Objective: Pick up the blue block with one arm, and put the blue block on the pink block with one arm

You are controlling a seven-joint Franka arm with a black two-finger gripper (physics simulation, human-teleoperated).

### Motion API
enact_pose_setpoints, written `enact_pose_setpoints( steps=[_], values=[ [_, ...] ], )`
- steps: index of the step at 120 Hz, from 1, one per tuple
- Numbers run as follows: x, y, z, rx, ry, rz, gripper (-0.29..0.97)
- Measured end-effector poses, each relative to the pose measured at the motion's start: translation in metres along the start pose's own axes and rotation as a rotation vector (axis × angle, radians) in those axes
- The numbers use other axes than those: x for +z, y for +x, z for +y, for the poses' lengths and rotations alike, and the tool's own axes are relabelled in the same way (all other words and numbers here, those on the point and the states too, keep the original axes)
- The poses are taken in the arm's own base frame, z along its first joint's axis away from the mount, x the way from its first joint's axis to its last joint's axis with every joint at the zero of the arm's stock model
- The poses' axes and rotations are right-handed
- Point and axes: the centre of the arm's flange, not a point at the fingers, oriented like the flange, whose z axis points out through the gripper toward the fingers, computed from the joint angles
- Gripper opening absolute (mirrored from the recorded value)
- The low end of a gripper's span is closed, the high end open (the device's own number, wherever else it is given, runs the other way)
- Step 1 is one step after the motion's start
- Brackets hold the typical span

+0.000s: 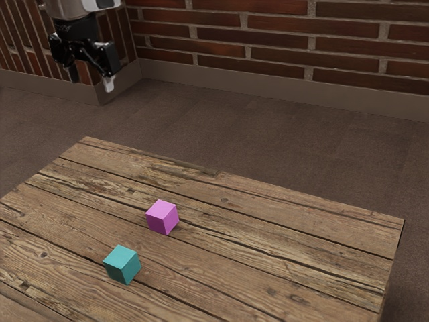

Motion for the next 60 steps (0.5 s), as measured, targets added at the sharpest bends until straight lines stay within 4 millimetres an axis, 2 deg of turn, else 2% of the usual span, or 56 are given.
enact_pose_setpoints(
  steps=[16,20,26,32,39,60],
  values=[
    [0.001,-0.004,-0.003,-0.022,0.017,-0.028,0.68],
    [-0.028,-0.007,-0.006,-0.033,0.015,0.020,0.68],
    [-0.082,-0.018,-0.011,-0.050,0.010,0.113,0.68],
    [-0.107,-0.027,-0.012,-0.058,0.006,0.149,0.68],
    [-0.113,-0.030,-0.011,-0.061,0.003,0.144,0.68],
    [-0.102,-0.025,-0.011,-0.074,0.002,0.090,0.68]
  ],
)
